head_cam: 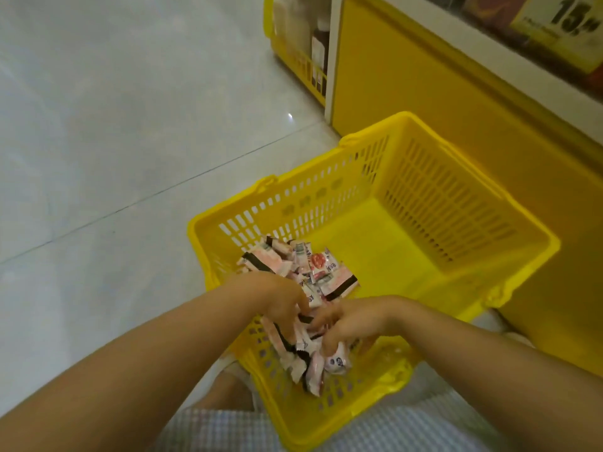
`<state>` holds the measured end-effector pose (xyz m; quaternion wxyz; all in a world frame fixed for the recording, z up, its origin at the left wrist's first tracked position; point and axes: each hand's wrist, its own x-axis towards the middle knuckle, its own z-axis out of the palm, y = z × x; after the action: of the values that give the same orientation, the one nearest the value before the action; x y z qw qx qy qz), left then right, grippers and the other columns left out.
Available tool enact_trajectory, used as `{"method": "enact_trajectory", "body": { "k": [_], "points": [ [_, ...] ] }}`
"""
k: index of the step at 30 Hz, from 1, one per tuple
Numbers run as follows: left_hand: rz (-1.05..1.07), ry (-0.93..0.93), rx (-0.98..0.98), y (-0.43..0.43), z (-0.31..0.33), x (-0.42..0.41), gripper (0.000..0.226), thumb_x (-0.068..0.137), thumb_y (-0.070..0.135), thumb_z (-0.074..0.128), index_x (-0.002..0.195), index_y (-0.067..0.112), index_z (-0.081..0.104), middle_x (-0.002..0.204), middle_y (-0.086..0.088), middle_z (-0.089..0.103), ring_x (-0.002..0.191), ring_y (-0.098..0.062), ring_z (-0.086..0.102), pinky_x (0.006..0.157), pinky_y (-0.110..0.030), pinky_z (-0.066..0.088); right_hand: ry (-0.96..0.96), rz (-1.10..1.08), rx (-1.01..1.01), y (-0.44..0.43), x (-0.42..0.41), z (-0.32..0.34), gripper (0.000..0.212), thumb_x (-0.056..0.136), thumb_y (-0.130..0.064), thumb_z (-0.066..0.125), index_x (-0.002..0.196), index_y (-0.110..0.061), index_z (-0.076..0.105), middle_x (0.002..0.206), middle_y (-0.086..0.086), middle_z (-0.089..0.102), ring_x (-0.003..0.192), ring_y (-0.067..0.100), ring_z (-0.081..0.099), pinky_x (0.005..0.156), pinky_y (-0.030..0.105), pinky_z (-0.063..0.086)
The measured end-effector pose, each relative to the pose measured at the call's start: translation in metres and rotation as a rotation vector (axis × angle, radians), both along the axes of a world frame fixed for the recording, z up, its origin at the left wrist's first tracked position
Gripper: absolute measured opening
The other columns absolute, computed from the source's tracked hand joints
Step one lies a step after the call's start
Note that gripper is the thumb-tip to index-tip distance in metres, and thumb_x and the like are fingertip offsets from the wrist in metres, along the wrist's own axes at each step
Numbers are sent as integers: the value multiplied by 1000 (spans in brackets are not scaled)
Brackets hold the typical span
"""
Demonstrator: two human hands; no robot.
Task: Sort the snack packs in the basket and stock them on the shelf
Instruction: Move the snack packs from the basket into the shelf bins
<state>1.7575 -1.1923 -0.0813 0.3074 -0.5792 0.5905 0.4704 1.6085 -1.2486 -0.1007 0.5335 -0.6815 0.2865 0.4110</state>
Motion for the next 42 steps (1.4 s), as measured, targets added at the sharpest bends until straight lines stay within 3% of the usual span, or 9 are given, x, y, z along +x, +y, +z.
{"method": "enact_trajectory", "body": {
  "k": [3,11,15,20,23,28,32,34,42],
  "points": [
    [-79,-7,44,1,0,-8,68,87,38,68,146,24,38,145,-4,43,125,-28,47,87,-35,41,-56,80,-102,18,3,-8,77,71,-57,72,136,-24,46,132,-6,47,109,19,54,85,35,52],
    [-274,-155,44,10,-1,-13,79,83,39,73,148,41,29,151,-8,26,132,-35,37,99,-46,43,-153,19,-260,25,-4,-20,60,77,-35,77,130,-18,53,134,0,51,116,20,52,93,33,48],
    [-174,-132,-35,15,-10,-12,65,82,31,74,139,38,43,138,-5,33,127,-33,34,97,-44,46,-160,-174,-283,8,-11,-12,51,75,-26,77,121,-19,56,108,-2,56,83,14,55,62,23,46],
    [-119,-65,-139,15,-8,-10,47,78,40,75,118,30,53,109,3,55,93,-17,49,64,-29,32,-240,-420,-320,-22,-30,1,46,74,-19,74,116,-23,57,124,0,53,99,16,57,74,27,48],
    [51,40,-175,5,1,-5,40,79,48,72,102,26,47,86,5,49,69,-13,43,57,-26,29,-278,-557,-292,-38,-44,12,40,74,-15,73,111,-22,59,115,-2,58,83,7,58,66,23,46],
    [557,338,-277,-15,27,8,69,84,55,64,141,24,39,143,2,45,124,-18,50,94,-28,42,-351,-860,-372,-58,-61,34,33,80,0,66,110,-12,56,95,7,60,68,14,60,45,20,48],
    [768,561,-372,-27,43,4,44,87,53,61,125,33,56,123,11,62,105,-7,64,86,-29,54,-476,-998,-494,-75,-67,60,35,81,5,63,112,-9,55,84,6,60,49,5,58,37,14,41],
    [927,724,-349,-34,53,-1,33,90,42,61,121,31,57,114,11,66,92,-1,68,71,-22,57,-506,-965,-543,-82,-71,73,36,80,6,62,112,-10,56,83,5,60,45,5,56,38,16,43],
    [1052,977,-460,-55,64,-21,32,95,29,54,125,21,57,117,-1,70,107,-20,67,88,-40,56,-678,-711,-369,-81,-69,100,30,79,11,62,102,-9,61,79,12,61,59,18,56,50,31,44]
  ]
}}
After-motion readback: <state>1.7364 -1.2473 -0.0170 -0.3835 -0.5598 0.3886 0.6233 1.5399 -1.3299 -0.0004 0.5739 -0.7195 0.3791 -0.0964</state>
